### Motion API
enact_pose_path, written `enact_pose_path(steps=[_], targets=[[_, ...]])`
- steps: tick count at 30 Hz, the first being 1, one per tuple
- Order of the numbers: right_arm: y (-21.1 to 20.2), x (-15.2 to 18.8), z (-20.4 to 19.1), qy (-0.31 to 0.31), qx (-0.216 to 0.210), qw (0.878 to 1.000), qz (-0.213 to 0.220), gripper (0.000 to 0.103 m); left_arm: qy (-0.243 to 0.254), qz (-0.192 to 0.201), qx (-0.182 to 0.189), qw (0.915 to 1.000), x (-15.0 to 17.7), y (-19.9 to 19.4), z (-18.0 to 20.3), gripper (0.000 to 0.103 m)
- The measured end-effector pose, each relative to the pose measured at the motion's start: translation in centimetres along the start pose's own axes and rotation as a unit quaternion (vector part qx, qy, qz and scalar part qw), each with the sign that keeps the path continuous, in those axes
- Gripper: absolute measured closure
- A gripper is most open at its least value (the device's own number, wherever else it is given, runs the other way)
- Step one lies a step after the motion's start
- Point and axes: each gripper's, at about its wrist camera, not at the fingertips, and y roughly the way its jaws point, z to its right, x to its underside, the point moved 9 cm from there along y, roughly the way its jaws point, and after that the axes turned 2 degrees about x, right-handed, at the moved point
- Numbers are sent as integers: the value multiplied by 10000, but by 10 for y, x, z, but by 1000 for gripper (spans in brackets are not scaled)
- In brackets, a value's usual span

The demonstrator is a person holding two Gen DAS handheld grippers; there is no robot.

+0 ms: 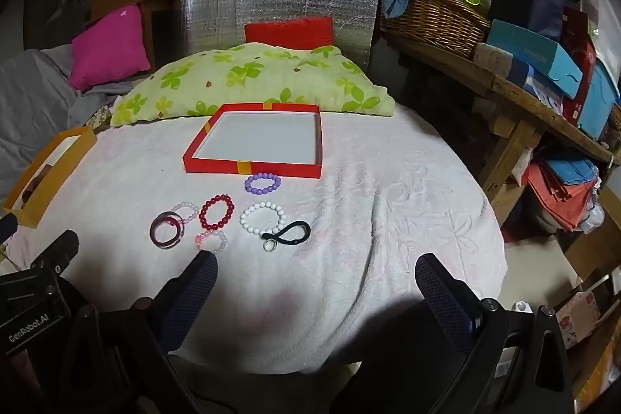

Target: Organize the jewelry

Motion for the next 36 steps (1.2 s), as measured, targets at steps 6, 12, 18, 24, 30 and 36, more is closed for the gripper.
enact_pose_path(steps=[6, 12, 18, 24, 30, 36], targets=[[3, -1, -7, -26, 35, 10000, -41, 0, -19, -32, 0, 10000, -1, 1, -2, 0], [2, 3, -6, -20, -34, 10000, -20, 0, -46, -22, -3, 10000, 1, 3, -2, 0], [4, 1, -5, 4, -38, 10000, -61, 0, -14, -18, -27, 10000, 2, 1, -1, 0], [6, 3, -4, -3, -38, 10000, -84, 0, 4, -30, -44, 10000, 1, 2, 0, 0], [8, 2, -4, -20, -38, 9999, -95, 0, 11, -37, -40, 10000, 1, 2, -1, 0], [8, 2, -4, -10, -34, 9999, -95, 0, 7, -37, -44, 10000, 1, 2, -2, 0]])
